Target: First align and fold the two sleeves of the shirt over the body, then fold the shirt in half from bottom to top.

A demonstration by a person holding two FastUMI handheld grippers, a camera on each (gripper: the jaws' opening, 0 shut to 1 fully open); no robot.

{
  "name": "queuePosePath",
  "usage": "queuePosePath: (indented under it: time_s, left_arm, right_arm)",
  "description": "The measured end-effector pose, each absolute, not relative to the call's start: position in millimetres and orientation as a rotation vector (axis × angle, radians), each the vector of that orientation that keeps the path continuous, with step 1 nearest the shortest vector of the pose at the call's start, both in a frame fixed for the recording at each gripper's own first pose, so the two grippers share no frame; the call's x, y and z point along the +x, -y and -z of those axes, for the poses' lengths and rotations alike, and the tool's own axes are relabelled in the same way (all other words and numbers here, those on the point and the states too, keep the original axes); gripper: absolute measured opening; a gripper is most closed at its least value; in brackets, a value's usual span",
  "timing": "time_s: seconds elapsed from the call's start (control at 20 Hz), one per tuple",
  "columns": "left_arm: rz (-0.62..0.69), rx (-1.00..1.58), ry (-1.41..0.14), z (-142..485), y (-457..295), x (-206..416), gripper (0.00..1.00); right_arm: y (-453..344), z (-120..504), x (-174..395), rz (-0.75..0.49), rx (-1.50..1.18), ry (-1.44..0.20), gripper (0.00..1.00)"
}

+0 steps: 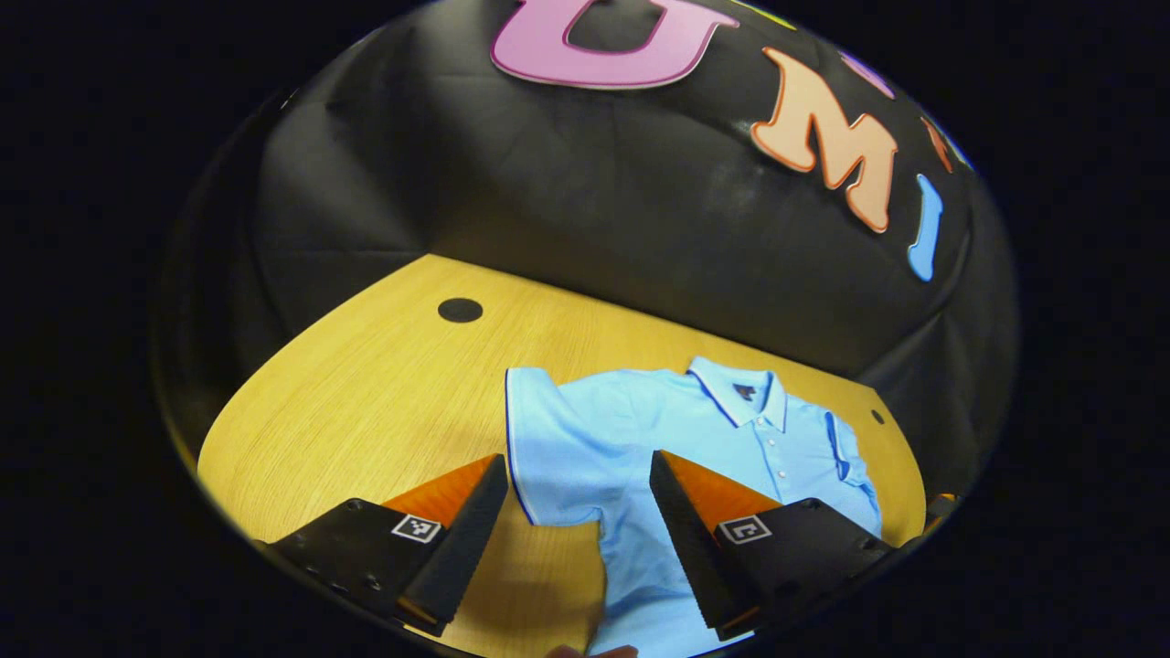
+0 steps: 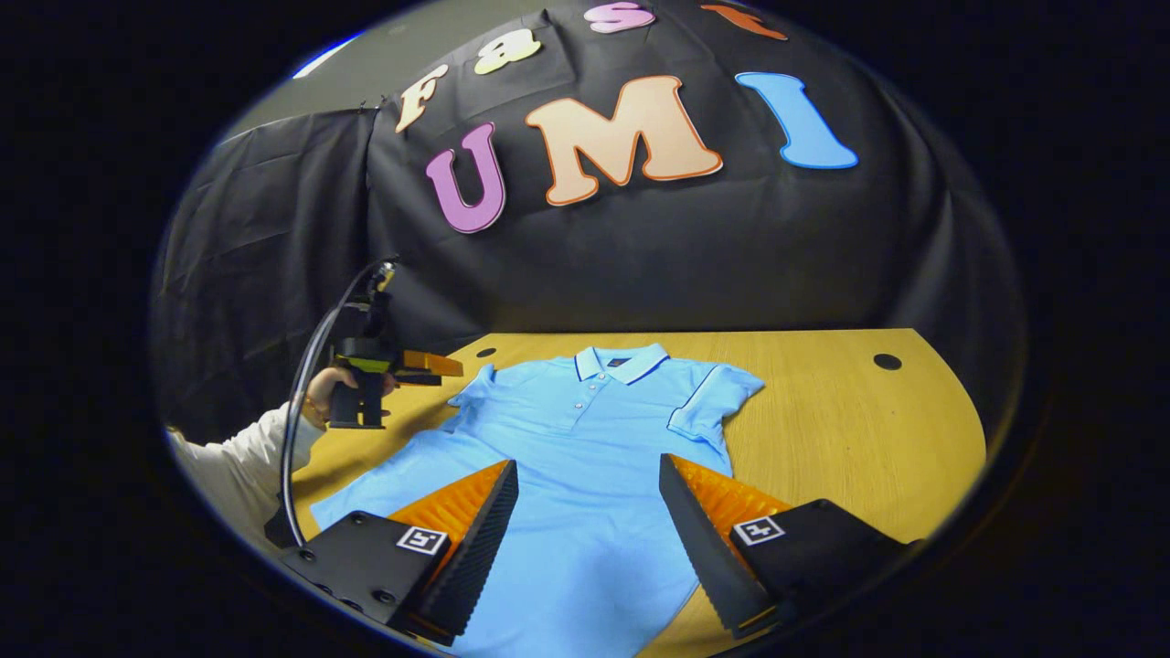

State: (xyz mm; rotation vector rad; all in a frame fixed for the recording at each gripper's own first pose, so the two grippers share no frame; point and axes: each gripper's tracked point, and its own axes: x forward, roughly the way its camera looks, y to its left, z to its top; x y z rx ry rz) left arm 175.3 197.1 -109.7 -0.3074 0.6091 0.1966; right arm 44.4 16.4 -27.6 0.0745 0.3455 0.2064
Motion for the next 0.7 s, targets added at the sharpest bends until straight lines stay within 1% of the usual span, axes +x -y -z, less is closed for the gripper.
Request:
queuePosePath:
  time_s: [0.05,0.1,0.15,0.2,0.45,0.6,0.65,0.7]
  left_arm:
    - [-0.207,-0.294,-0.635,118,-202,178,0.94]
    - [-0.215,-0.28,-0.652,126,-204,181,0.94]
    - [-0.218,-0.266,-0.67,132,-205,182,0.94]
    - [-0.222,-0.249,-0.687,138,-206,182,0.93]
    - [-0.236,-0.208,-0.704,145,-207,187,0.9]
    - [-0.246,-0.175,-0.702,147,-213,191,0.81]
    - [-0.249,-0.163,-0.707,149,-214,190,0.76]
    - [-0.253,-0.15,-0.711,149,-216,189,0.73]
  right_arm:
    - [-13,25,38,-0.198,0.077,-0.337,0.97]
    - [-9,23,32,-0.188,0.075,-0.328,0.93]
    - [-5,22,28,-0.178,0.071,-0.323,0.93]
    - [-1,21,26,-0.174,0.067,-0.321,0.97]
    - [10,20,27,-0.16,0.086,-0.308,0.97]
    - [9,19,27,-0.171,0.096,-0.295,0.97]
    - [11,19,27,-0.17,0.096,-0.291,0.97]
    - [12,20,27,-0.169,0.098,-0.288,0.97]
